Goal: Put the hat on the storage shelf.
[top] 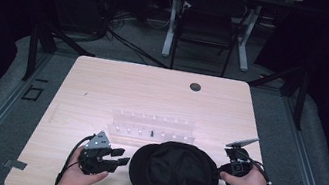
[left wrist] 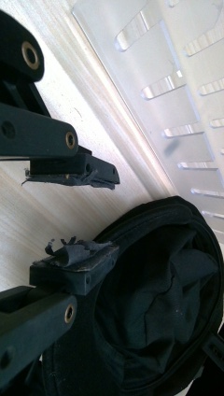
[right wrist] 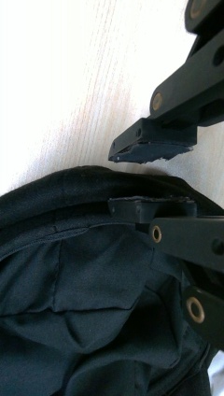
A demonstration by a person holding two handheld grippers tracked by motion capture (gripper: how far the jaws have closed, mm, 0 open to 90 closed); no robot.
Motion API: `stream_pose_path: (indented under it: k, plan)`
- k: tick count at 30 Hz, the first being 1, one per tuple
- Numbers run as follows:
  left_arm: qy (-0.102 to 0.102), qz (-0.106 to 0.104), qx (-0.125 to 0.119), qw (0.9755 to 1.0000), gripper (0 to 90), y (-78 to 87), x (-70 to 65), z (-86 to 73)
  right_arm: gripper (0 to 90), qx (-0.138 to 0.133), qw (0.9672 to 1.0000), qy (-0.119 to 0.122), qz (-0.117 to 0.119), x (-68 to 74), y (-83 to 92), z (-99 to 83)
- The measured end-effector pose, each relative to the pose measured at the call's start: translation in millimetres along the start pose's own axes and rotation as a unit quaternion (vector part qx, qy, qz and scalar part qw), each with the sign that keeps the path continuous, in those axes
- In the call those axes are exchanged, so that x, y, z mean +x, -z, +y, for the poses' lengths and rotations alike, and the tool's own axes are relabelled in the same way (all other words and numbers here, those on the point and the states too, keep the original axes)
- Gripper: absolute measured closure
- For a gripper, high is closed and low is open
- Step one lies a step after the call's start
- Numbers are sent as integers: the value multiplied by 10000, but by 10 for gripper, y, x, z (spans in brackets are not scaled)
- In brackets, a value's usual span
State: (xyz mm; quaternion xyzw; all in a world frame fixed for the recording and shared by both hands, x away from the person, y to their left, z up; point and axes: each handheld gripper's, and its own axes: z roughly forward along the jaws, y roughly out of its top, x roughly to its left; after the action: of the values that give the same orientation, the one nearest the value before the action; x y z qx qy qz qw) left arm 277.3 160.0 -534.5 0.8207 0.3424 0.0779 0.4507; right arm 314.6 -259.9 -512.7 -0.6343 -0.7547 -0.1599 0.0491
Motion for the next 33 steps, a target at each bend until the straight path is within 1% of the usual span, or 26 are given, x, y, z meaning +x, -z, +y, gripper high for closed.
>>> stream_pose_path:
  k: [1, 3, 4, 5, 6, 7, 8, 9, 11, 12, 13, 14, 16, 17, 19, 20, 21, 22, 24, 28, 30, 32, 33]
  plan:
    - [-5, -2, 6, 10000, 595, 0, -1, 1, 704, -12, 10000, -34, -7, 9, -7, 6]
    - [-42, 1, 12, 10000, 596, -2, -3, 2, 704, 89, 9999, 36, 29, 0, 0, 32]
    - [-44, 1, 11, 10000, 596, -4, -3, 1, 704, 9, 10000, -47, 30, 10, -14, 36]
    - [-44, 6, 5, 10000, 596, -7, -4, 0, 704, 76, 10000, 28, -9, -4, -12, 47]
    - [-46, 9, 7, 10000, 596, -8, -4, -1, 706, 49, 10000, -41, 17, 0, -22, 48]
    - [-36, 7, 7, 10000, 596, -10, -3, -2, 706, 113, 9999, -49, 26, -8, -28, 56]
    - [-29, 8, 1, 10000, 596, -12, -4, -3, 709, 45, 9999, -135, 45, -7, -53, 54]
    - [-37, 5, 7, 10000, 596, -11, -3, -3, 711, 123, 9998, -128, 46, -13, -57, 63]
    - [-28, -2, 10, 10000, 596, -13, -3, -3, 711, 199, 9997, -104, 65, -34, -75, 76]
    - [-32, -4, 8, 10000, 596, -14, -4, -3, 713, 153, 9997, -176, 107, -35, -95, 73]
    - [-34, 0, 7, 10000, 596, -14, -4, -3, 715, 142, 9997, -191, 107, -38, -108, 76]
    - [-34, -6, 12, 10000, 596, -14, -3, -3, 719, 271, 9995, -138, 97, -48, -101, 86]
    - [-26, -28, 4, 10000, 596, -19, -4, -5, 729, 272, 9994, -202, 117, -44, -116, 87]
    - [-29, -27, 14, 10000, 596, -19, -4, -5, 732, 228, 9994, -240, 118, -42, -130, 86]
    - [-36, -29, 7, 10000, 596, -23, -2, -6, 739, 314, 9992, -211, 133, -53, -132, 96]
    - [-33, -27, 13, 10000, 597, -25, -2, -6, 741, 222, 9992, -280, 169, -51, -148, 89]
    - [-28, -26, 14, 10000, 597, -26, -1, -7, 746, 370, 9990, -194, 139, -61, -134, 104]
    - [-31, 2, 37, 10000, 596, -24, -2, -6, 753, 290, 9991, -268, 178, -57, -148, 98]
    - [-28, 2, 38, 10000, 597, -24, 1, -7, 770, 387, 9989, -214, 136, -64, -143, 104]
    - [-24, 8, 36, 10000, 597, -26, 3, -8, 795, 314, 9988, -315, 218, -48, -155, 106]
    - [-23, 14, 29, 10000, 596, -29, 1, -9, 807, 383, 9987, -266, 214, -47, -144, 113]
    - [-6, 5, 36, 10000, 597, -30, 1, -10, 821, 374, 9987, -268, 222, -42, -144, 114]
    - [-24, 6, 41, 10000, 596, -30, 3, -10, 830, 358, 9986, -315, 237, -34, -143, 115]
